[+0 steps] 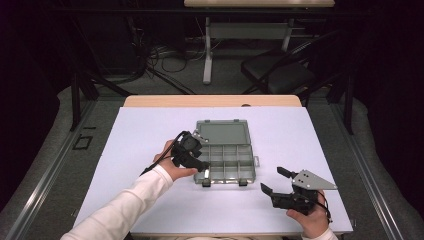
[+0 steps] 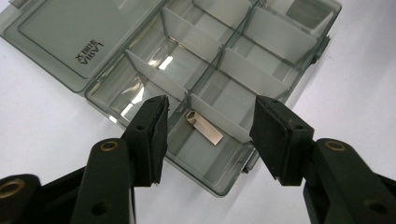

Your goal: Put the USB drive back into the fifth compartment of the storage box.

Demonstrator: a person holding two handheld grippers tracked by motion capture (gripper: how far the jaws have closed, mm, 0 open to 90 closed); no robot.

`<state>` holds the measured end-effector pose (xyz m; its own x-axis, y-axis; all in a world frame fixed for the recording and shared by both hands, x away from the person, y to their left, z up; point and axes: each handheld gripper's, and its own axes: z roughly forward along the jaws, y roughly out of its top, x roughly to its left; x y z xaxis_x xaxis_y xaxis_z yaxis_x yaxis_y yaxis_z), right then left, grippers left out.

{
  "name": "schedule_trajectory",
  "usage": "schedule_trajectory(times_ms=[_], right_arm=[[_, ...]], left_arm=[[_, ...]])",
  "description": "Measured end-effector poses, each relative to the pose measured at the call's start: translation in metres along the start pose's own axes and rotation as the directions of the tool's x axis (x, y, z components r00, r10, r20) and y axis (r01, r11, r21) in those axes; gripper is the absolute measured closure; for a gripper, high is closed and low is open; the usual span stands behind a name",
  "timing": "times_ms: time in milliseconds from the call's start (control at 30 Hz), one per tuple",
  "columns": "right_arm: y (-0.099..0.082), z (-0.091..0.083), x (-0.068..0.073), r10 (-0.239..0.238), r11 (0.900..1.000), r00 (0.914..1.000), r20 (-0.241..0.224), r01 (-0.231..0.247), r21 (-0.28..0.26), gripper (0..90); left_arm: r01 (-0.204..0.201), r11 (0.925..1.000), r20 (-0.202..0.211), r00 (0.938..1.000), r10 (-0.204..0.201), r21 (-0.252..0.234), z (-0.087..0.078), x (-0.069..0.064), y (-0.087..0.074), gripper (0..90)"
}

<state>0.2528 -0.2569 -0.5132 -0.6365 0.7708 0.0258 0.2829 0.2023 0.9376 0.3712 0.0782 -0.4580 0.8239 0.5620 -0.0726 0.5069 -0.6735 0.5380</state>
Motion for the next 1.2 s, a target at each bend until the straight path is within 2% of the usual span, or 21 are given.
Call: schedule_trajectory(times_ms=[167, 200, 300, 400, 533, 700, 867, 967, 1200], right_arm=[[0.000, 0.000, 0.000, 0.001, 1.0000, 1.0000, 0.001, -0.001, 0.000, 19.6], [0.000, 0.000, 0.000, 0.000, 1.0000, 1.0000, 0.000, 0.000, 0.000, 19.6], [0.000, 0.000, 0.000, -0.001, 1.0000, 1.0000, 0.000, 0.001, 0.001, 19.6], [0.000, 0.001, 0.000, -0.001, 1.0000, 1.0000, -0.002, 0.001, -0.001, 19.5], [0.000, 0.001, 0.000, -0.002, 1.0000, 1.0000, -0.003, 0.002, 0.003, 19.6], [0.000, 0.000, 0.001, 0.000, 1.0000, 1.0000, -0.003, 0.000, 0.005, 19.6], [0.000, 0.001, 0.001, -0.001, 1.0000, 1.0000, -0.004, 0.001, 0.005, 19.6], [0.000, 0.001, 0.002, 0.003, 1.0000, 1.0000, -0.002, -0.003, 0.007, 19.6], [-0.001, 0.001, 0.001, 0.003, 1.0000, 1.0000, 0.001, -0.003, 0.007, 19.6]], left_arm=[[-0.003, 0.9970, 0.026, 0.9996, 0.005, -0.077, -0.011, 0.003, -0.005, 36.0], [-0.009, 0.9964, 0.028, 0.9995, 0.011, -0.084, -0.014, 0.004, -0.007, 33.1], [0.004, 0.9938, 0.043, 0.9991, 0.000, -0.111, -0.020, 0.006, -0.010, 28.8], [0.008, 0.9895, 0.040, 0.9992, -0.002, -0.144, -0.026, 0.006, -0.014, 24.2], [0.008, 0.9834, 0.001, 1.0000, -0.008, -0.181, -0.032, 0.006, -0.020, 19.4], [0.007, 0.9737, -0.017, 0.9998, -0.012, -0.228, -0.039, 0.008, -0.032, 18.6], [0.024, 0.9526, 0.003, 0.9997, -0.025, -0.303, -0.043, 0.011, -0.048, 16.1], [0.022, 0.9403, -0.001, 0.9997, -0.024, -0.340, -0.045, 0.010, -0.056, 15.8], [0.019, 0.9045, 0.008, 0.9998, -0.017, -0.426, -0.051, 0.009, -0.077, 12.8]])
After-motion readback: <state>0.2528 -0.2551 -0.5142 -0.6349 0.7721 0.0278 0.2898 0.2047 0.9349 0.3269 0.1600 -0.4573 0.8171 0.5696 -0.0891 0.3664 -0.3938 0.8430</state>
